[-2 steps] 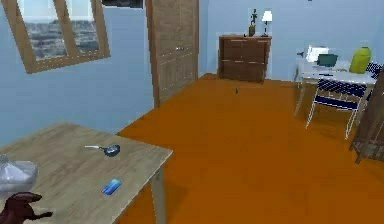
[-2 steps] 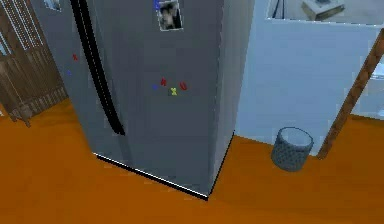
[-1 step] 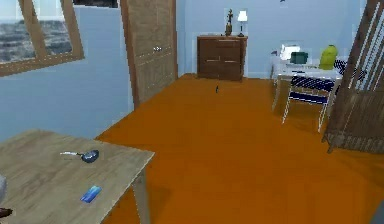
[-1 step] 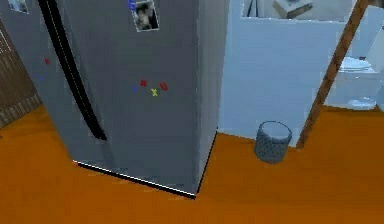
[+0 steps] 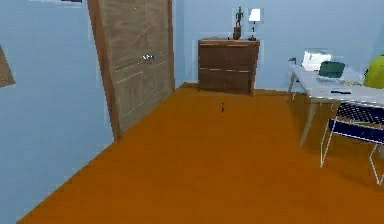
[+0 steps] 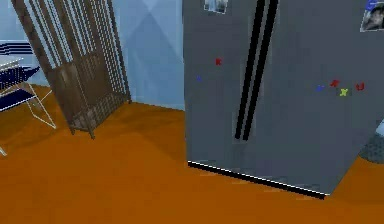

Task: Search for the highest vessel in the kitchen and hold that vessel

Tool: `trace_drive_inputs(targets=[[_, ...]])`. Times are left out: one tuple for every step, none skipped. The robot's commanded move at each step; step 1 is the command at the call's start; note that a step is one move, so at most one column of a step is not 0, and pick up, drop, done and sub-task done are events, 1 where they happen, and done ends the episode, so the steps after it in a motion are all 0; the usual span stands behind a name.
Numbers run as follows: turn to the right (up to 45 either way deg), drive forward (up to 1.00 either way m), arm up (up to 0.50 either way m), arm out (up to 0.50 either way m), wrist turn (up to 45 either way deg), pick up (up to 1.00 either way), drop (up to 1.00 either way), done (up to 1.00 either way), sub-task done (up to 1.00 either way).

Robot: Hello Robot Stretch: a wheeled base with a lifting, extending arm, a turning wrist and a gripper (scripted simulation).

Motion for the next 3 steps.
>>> trace_drive_inputs(targets=[[-12.0, 0.0, 0.0, 0.0, 0.0, 0.0, 0.0, 0.0, 0.0], [0.0, 0.15, 0.0, 0.0, 0.0, 0.0, 0.0, 0.0, 0.0], [-45.0, 0.0, 0.0, 0.0, 0.0, 0.0, 0.0, 0.0, 0.0]])
